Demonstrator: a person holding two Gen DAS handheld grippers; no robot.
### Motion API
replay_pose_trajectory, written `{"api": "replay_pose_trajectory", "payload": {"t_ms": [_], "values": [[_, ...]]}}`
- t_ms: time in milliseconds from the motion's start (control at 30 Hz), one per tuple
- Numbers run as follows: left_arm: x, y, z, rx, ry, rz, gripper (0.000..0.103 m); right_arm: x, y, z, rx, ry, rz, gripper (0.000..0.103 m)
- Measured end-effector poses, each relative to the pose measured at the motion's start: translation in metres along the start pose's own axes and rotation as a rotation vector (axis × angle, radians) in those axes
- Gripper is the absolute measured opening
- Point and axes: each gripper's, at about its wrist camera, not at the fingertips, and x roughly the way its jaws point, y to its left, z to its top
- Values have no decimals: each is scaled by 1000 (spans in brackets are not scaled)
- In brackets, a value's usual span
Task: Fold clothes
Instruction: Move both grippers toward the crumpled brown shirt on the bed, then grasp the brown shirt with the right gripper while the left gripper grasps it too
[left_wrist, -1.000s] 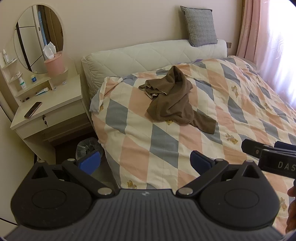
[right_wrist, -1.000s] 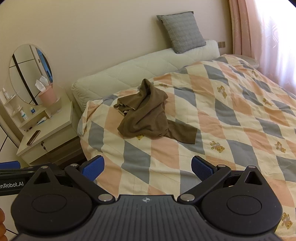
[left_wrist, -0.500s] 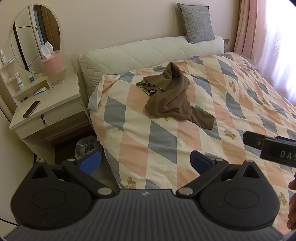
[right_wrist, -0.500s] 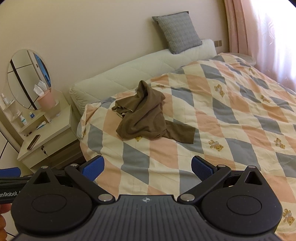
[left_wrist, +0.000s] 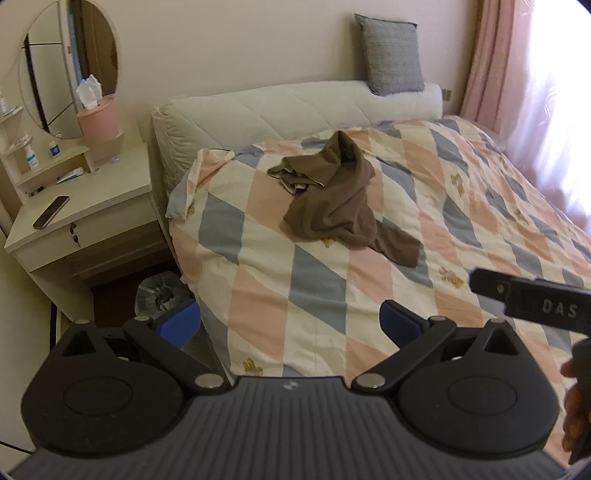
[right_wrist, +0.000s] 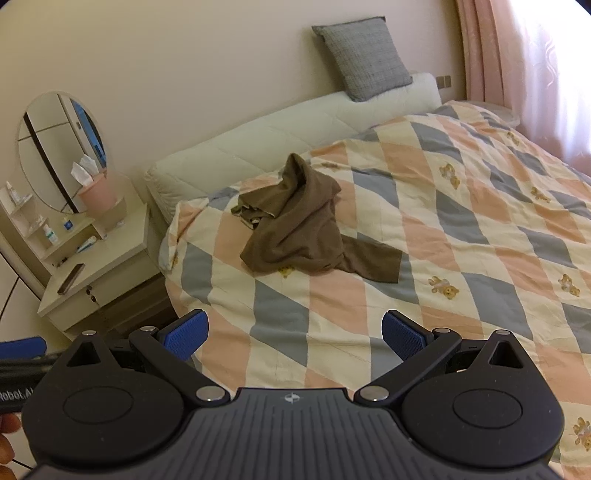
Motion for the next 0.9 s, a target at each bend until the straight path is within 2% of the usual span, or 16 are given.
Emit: {"api": "replay_pose_trajectory", "payload": {"t_ms": [67, 333, 467, 567, 667, 767, 833, 900], "values": [[14, 0, 2, 10, 24, 2, 102, 3, -6, 2, 11, -14, -9, 103], [76, -10, 15, 110, 99, -81, 102, 20, -28, 11, 59, -64, -41, 103], [106, -12, 19, 213, 78, -109, 102, 41, -41, 14, 83, -71, -45, 103], [133, -13, 22, 316, 58, -98, 102, 71, -47, 10, 90, -28, -69, 103], [168, -12, 22, 430, 53, -68, 96, 104, -54, 5, 119, 23, -106, 102], [207, -8, 24, 516, 66, -77, 89, 141, -57, -1, 105, 84, -134, 100], [235, -6, 28, 575, 71, -79, 75, 167, -56, -1, 76, 114, -155, 95], [263, -7, 31, 645, 62, -62, 66, 193, -52, 1, 39, 136, -170, 92]]}}
